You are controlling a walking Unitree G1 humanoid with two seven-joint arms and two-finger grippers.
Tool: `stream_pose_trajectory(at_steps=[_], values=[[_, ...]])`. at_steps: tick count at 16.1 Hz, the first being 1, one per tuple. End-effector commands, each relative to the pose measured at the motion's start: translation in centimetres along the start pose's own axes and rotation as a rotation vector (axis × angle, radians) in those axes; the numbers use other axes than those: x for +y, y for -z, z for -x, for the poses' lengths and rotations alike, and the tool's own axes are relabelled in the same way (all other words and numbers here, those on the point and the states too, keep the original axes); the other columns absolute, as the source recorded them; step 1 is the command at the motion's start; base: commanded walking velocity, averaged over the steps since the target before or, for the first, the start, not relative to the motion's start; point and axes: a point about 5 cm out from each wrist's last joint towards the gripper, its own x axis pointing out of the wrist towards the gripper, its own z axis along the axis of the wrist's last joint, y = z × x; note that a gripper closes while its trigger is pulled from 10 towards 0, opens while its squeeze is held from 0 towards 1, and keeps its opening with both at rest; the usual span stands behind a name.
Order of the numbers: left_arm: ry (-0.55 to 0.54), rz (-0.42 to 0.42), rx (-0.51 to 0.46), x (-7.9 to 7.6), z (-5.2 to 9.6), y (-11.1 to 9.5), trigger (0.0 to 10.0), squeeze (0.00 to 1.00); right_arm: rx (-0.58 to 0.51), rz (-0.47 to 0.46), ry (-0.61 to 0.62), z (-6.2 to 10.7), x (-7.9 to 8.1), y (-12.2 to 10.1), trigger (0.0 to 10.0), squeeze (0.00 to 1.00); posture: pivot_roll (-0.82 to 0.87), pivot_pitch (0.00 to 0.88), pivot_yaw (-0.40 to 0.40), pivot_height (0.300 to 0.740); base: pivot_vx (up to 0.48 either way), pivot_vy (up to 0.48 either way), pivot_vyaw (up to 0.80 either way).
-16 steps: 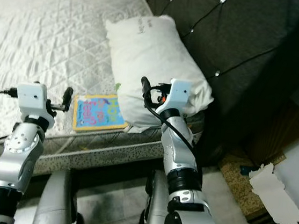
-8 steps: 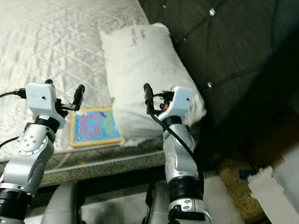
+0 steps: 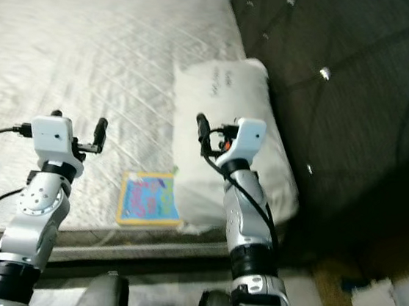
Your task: Clean up the room
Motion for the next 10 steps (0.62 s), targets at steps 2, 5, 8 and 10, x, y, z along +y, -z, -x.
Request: stream_pose_trajectory(at_steps=[2, 5, 8, 10], values=[[-0.004, -0.014, 0.008, -0.2, 0.2, 0.2, 10.0, 0.0, -0.006, 0.028, 0.008, 0.1, -0.1, -0.3, 10.0, 0.0, -0.04, 0.0, 0.022, 0.74, 0.0, 0.0, 0.0], [-0.001, -0.031, 0.021, -0.3, 0.5, 0.5, 10.0, 0.0, 0.016, 0.047, 0.042, 0.7, -0.7, 0.2, 10.0, 0.0, -0.03, 0.0, 0.022, 0.74, 0.0, 0.0, 0.0], [-0.005, -0.012, 0.034, -0.2, 0.7, 0.8, 10.0, 0.0, 0.033, 0.055, 0.051, 1.3, -0.8, 0.7, 10.0, 0.0, -0.03, 0.0, 0.017, 0.74, 0.0, 0.0, 0.0], [-0.006, -0.013, 0.038, -0.2, 0.8, 1.0, 10.0, 0.0, 0.04, 0.059, 0.061, 1.5, -0.9, 0.9, 10.0, 0.0, -0.03, 0.0, 0.016, 0.74, 0.0, 0.0, 0.0]])
